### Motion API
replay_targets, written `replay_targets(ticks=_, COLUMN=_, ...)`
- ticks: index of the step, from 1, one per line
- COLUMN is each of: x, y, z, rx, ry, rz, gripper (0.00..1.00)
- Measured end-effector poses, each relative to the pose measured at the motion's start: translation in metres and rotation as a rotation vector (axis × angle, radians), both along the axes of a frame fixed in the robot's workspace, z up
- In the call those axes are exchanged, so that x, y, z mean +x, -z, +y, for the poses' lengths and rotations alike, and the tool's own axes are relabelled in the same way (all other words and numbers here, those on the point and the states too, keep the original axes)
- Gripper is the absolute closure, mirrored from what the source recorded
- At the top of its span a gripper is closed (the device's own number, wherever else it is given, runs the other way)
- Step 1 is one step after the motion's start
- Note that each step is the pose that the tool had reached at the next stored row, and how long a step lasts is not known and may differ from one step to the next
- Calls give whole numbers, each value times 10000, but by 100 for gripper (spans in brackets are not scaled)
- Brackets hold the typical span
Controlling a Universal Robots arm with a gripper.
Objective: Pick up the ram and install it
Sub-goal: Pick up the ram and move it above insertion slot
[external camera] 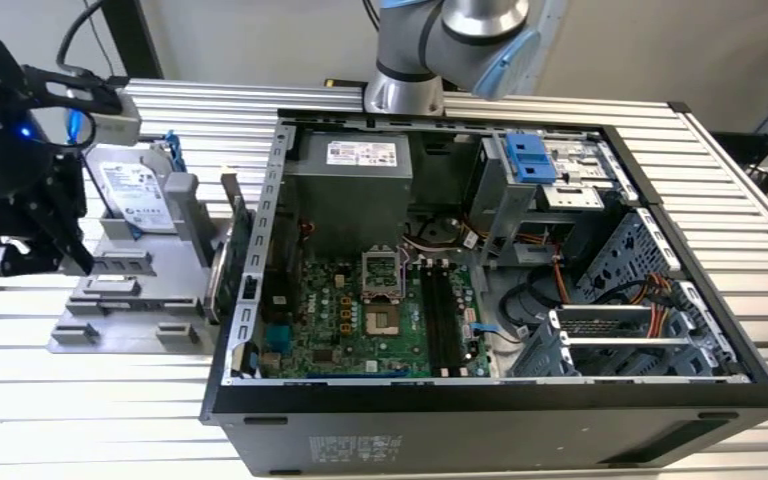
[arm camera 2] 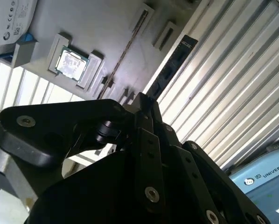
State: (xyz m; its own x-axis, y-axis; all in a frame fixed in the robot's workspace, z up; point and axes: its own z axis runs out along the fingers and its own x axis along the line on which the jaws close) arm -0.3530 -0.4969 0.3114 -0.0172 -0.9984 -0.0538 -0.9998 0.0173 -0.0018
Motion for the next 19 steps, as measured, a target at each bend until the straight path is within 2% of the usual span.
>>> replay_targets(ticks=14, x=0, y=-635, z=0, rx=-1, ry=0, rz=1, gripper=100)
replay_targets(ticks=15, x=0, y=-662, z=0, rx=-1, ry=0, rz=1, gripper=100)
replay_targets(ticks=19, x=7, y=-663, z=0, rx=4, ry=0, rz=0, gripper=100)
